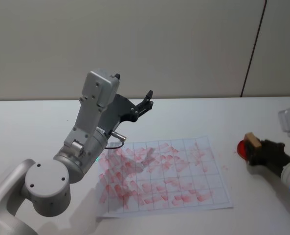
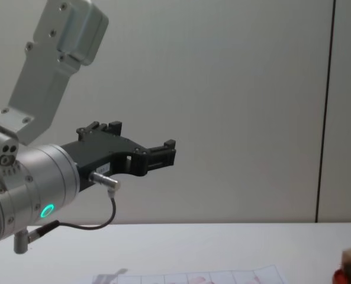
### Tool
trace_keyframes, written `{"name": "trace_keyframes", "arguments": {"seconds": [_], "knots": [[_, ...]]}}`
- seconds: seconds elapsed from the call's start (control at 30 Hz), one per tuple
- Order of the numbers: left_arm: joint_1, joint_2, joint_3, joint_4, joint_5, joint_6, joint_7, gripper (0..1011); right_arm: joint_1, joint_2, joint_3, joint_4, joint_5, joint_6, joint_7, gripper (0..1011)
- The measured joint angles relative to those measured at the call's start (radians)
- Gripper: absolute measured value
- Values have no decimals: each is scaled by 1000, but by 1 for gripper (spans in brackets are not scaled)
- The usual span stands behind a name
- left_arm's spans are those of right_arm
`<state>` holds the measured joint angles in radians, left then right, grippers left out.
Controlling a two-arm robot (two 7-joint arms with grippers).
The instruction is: Use the one hand to pick up the stamp and affix it onto the A4 paper.
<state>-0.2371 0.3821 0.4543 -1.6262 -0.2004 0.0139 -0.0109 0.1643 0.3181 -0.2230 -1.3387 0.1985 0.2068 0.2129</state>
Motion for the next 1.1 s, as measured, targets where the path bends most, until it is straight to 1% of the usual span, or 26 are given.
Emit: {"name": "trace_keyframes", "arguments": {"seconds": [0.07,0.2,0.3,0.5,0.67,0.83,1.1], "knots": [[0,0,0,0,0,0,0,1002,-1,1,2,-14,4,-3,-2,226],[0,0,0,0,0,0,0,1001,-5,4,9,-63,21,-13,-11,225],[0,0,0,0,0,0,0,1001,-7,5,14,-113,42,-16,-18,226],[0,0,0,0,0,0,0,1001,-10,-2,15,-173,71,-8,-26,225],[0,0,0,0,0,0,0,1001,-10,-14,5,-196,84,17,-26,225],[0,0,0,0,0,0,0,1001,-10,-36,-17,-202,87,51,-16,225],[0,0,0,0,0,0,0,1001,-9,-71,-59,-178,58,91,8,225]]}}
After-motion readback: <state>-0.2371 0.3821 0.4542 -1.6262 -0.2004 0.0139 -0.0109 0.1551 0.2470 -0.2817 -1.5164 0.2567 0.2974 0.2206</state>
